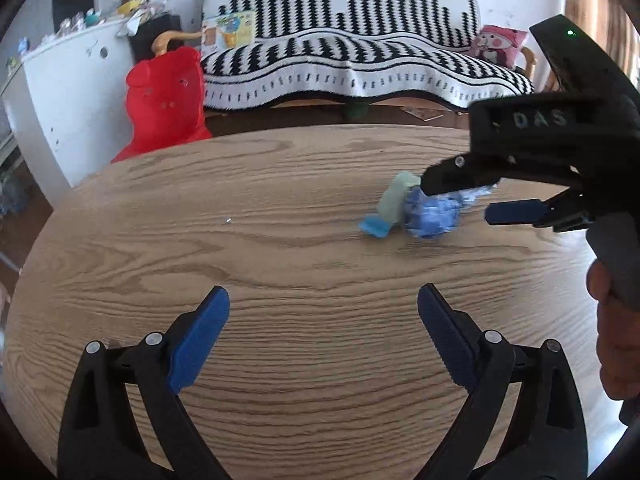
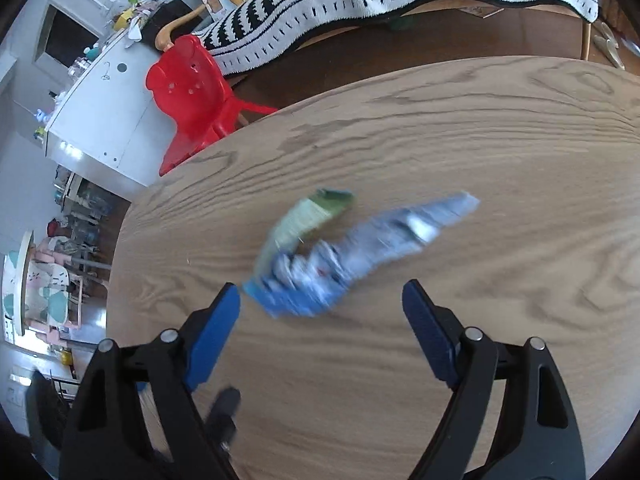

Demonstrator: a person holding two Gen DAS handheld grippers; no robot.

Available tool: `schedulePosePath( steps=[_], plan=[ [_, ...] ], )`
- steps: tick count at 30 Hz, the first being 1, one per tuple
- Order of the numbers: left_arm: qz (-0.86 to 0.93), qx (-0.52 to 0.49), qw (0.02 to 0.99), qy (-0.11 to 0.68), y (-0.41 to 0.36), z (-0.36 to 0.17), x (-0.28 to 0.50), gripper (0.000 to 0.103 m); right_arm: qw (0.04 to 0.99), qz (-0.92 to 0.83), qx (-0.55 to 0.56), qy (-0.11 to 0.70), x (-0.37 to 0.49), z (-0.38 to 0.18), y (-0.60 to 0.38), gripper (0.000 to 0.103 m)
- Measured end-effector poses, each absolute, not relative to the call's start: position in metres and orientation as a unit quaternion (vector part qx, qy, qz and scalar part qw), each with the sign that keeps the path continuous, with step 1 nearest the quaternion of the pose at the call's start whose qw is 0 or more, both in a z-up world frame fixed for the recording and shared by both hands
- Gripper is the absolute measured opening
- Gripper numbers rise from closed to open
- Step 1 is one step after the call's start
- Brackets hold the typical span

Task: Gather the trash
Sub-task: 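Grasp the pale green paper strip with the left tool while the right tool grasps the crumpled foil wrapper, then carry the paper strip and foil wrapper over the black bin and release both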

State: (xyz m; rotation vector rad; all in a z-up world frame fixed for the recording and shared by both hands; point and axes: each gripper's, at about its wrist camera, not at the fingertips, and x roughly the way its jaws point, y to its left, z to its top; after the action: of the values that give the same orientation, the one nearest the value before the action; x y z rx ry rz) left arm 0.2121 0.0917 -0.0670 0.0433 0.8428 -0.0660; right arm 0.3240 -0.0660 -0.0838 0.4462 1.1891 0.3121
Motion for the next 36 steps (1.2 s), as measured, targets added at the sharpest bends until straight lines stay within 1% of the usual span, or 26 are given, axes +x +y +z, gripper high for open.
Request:
schedulePosePath(
  steps=[2,3,4,7,11,17,23,24,25,26,27,28,30,36],
  plan=[
    [-0.028,0.007,0.910,0.415,0.097,-0.071,0.218,0.092,0.786,0.142,0.214,0.563,0.327,-0.090,-0.065,0.066],
    [-0.026,0.004,0.909,0.417,0.098,-0.072,0.220,0.092,0.784,0.142,0.216,0.564,0.326,-0.092,-0.065,0.053],
    [-0.025,-0.001,0.908,0.419,0.099,-0.073,0.223,0.092,0.781,0.147,0.217,0.567,0.326,-0.093,-0.066,0.033],
    [-0.027,-0.009,0.908,0.417,0.097,-0.071,0.229,0.092,0.783,0.170,0.211,0.561,0.310,-0.088,-0.078,0.028],
    [-0.033,-0.005,0.911,0.412,0.082,-0.069,0.238,0.092,0.789,0.187,0.196,0.552,0.269,-0.075,-0.114,0.028],
    [-0.056,0.005,0.913,0.404,0.046,-0.065,0.274,0.092,0.790,0.175,0.197,0.553,0.183,-0.077,-0.191,0.028],
    [-0.031,0.035,0.905,0.424,0.028,-0.083,0.303,0.091,0.797,0.167,0.211,0.541,0.124,-0.080,-0.244,0.028],
    [-0.034,0.034,0.898,0.437,0.025,-0.089,0.305,0.084,0.798,0.171,0.207,0.539,0.121,-0.078,-0.247,0.028],
    [-0.038,0.028,0.895,0.443,0.025,-0.090,0.306,0.066,0.806,0.167,0.197,0.533,0.116,-0.073,-0.251,0.028],
    [-0.036,0.022,0.899,0.436,0.024,-0.088,0.306,0.056,0.812,0.163,0.189,0.528,0.114,-0.070,-0.253,0.028],
    [-0.035,0.018,0.899,0.437,0.024,-0.087,0.305,0.022,0.815,0.161,0.184,0.525,0.110,-0.068,-0.255,0.028],
    [-0.036,0.011,0.894,0.447,0.022,-0.085,0.306,0.011,0.818,0.157,0.183,0.522,0.105,-0.065,-0.260,0.028],
    [-0.037,-0.003,0.895,0.444,0.018,-0.079,0.300,0.010,0.821,0.149,0.185,0.519,0.099,-0.063,-0.269,0.028],
    [-0.069,0.034,0.903,0.422,-0.033,-0.049,0.257,0.010,0.846,0.094,0.181,0.492,0.061,-0.045,-0.315,0.028]
  ],
)
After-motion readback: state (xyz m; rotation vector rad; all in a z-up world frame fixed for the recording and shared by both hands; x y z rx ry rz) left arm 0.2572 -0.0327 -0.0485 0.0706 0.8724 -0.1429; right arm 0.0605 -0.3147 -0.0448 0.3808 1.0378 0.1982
